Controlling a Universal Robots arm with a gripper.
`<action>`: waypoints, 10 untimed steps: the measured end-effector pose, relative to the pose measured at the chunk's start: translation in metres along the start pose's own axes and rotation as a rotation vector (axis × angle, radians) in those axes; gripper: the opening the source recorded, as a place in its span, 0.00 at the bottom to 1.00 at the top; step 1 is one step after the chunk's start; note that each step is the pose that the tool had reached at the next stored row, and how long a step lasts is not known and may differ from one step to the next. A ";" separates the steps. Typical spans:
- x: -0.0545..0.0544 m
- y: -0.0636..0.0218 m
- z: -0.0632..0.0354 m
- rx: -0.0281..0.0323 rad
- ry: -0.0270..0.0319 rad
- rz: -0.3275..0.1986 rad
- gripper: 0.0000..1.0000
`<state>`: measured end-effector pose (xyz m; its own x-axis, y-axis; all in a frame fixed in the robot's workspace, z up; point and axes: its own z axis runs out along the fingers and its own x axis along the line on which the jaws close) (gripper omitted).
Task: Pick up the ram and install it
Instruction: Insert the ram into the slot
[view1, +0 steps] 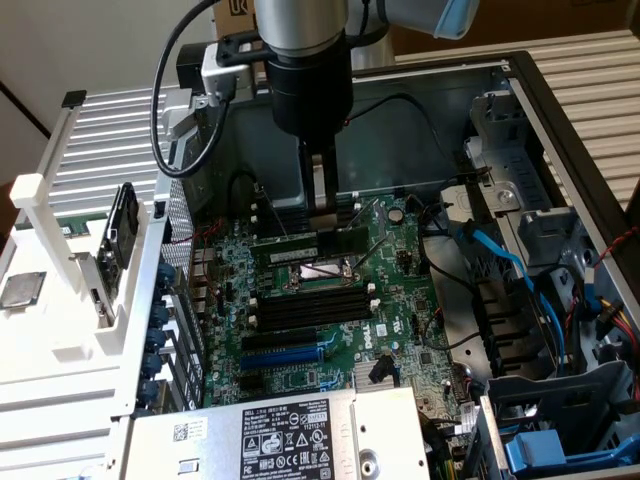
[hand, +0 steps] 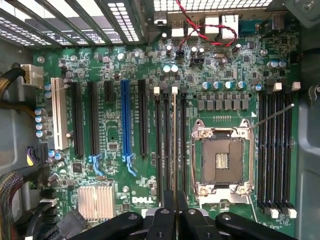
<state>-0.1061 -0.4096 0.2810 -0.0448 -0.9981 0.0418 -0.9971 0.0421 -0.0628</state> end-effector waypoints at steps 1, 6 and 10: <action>0.000 0.0001 0.0018 0.0000 0.0001 0.000 0.12; 0.000 0.0007 0.0108 0.0001 0.0003 0.000 0.12; 0.000 0.0011 0.0181 0.0001 0.0002 0.000 0.12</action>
<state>-0.1061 -0.4108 0.2629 -0.0450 -0.9981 0.0420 -0.9971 0.0423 -0.0629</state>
